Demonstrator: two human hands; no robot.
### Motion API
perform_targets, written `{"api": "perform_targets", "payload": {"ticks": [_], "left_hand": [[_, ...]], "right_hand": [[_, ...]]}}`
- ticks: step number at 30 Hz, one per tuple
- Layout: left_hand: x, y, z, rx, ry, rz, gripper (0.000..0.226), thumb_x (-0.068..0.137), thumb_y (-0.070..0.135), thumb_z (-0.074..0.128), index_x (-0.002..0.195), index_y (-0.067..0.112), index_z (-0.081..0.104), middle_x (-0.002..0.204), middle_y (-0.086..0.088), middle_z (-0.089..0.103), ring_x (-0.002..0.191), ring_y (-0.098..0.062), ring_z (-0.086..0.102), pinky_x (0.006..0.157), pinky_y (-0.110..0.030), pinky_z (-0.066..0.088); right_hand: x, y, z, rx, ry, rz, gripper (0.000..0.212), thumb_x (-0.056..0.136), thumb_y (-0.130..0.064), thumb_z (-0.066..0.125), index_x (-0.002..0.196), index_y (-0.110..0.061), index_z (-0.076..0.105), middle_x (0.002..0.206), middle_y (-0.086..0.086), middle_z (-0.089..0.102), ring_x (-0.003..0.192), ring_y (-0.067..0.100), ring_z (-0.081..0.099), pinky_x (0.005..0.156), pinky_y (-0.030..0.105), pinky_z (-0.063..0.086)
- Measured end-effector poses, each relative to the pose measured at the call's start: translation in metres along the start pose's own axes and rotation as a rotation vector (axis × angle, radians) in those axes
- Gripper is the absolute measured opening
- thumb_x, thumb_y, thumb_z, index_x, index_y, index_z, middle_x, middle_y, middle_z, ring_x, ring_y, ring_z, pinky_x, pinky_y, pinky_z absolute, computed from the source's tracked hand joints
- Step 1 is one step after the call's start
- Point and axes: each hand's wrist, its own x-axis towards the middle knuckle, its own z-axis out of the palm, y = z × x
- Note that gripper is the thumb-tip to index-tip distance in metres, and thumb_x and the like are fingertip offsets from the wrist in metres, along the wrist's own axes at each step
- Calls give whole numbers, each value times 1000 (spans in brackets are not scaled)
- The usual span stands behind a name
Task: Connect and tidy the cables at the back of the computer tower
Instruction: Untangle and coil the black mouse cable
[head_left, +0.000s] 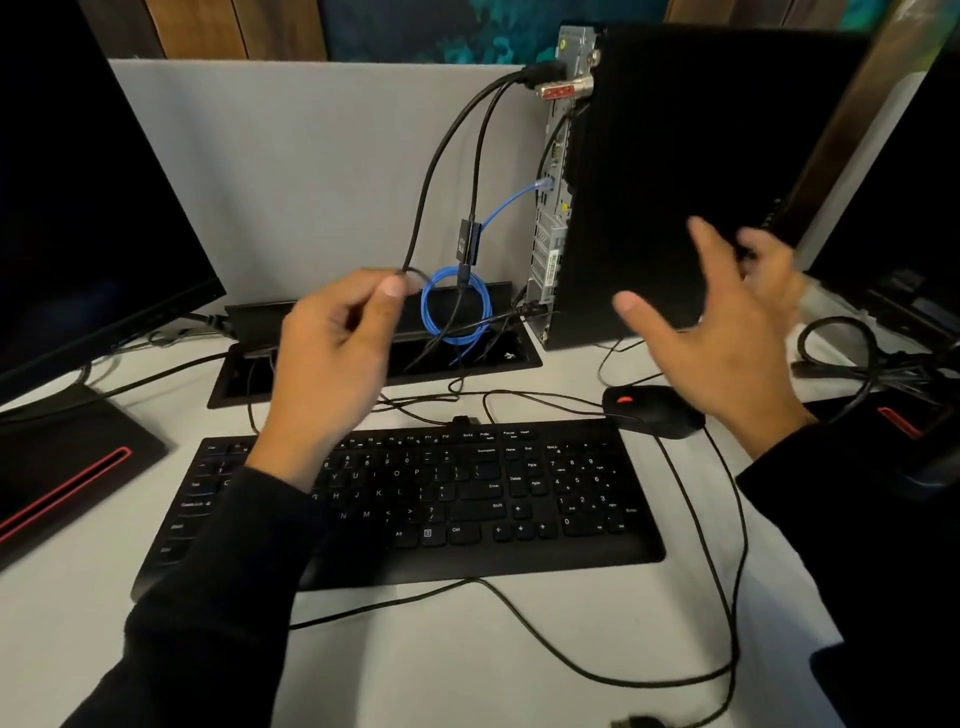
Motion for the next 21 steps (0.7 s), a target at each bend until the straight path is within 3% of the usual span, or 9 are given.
{"api": "perform_targets", "payload": {"ticks": [4,7,9,12,14,16,18,19,21], "left_hand": [[25,44,23,38,-283,172,19,103,32,59,107,42,74,94,10,77,86,-13,70,81,-37,56],[58,57,20,43,-363,259,16,101,32,62,96,33,77,78,8,73,72,-6,66,71,-30,52],[76,50,7,56,-302,232,18,98,37,66,96,22,77,63,4,65,54,-6,52,57,-26,41],[86,22,-10,113,-315,118,18,92,36,74,96,19,72,57,-12,55,48,-10,39,50,-25,33],[84,0,-12,160,-379,61,13,90,33,77,93,22,72,69,-21,61,55,-17,46,56,-31,39],[75,-22,-9,209,-438,9,8,92,26,76,88,20,73,75,-14,68,64,-18,57,69,-37,52],[63,-45,-5,217,-529,-72,4,91,20,76,90,21,73,89,-2,75,85,-14,69,94,-44,56],[56,-58,-2,274,-591,-98,13,88,25,79,99,26,73,102,2,75,98,-12,69,102,-46,52],[41,-77,5,479,-751,-139,67,77,57,81,136,42,55,139,4,61,131,-17,55,115,-53,39]], "right_hand": [[-8,-75,3,266,-348,-325,97,78,-60,79,158,-28,35,150,-11,47,136,2,46,113,20,37],[8,-107,16,576,-409,-276,32,90,-24,76,121,-20,68,93,-13,71,81,3,69,78,31,59],[27,-108,22,723,-361,-172,5,96,-21,71,97,-17,73,66,-13,61,58,0,56,58,26,48],[45,-95,20,829,-404,-83,13,98,-20,69,87,-14,74,54,-14,52,45,5,39,46,23,33],[52,-86,15,844,-413,-76,20,99,-24,69,85,-9,72,62,0,56,47,11,32,44,25,28],[63,-79,9,894,-362,-25,24,98,-26,69,80,-10,69,67,12,51,47,10,30,44,24,27],[75,-71,2,984,-282,70,27,99,-26,68,76,-14,65,57,0,46,44,7,28,41,22,26],[81,-67,0,1026,-250,116,27,100,-26,67,76,-14,64,54,-5,42,44,6,27,40,21,25],[88,-57,-2,1053,-216,175,25,101,-29,66,82,-13,64,53,-8,40,44,6,27,40,20,24]]}}
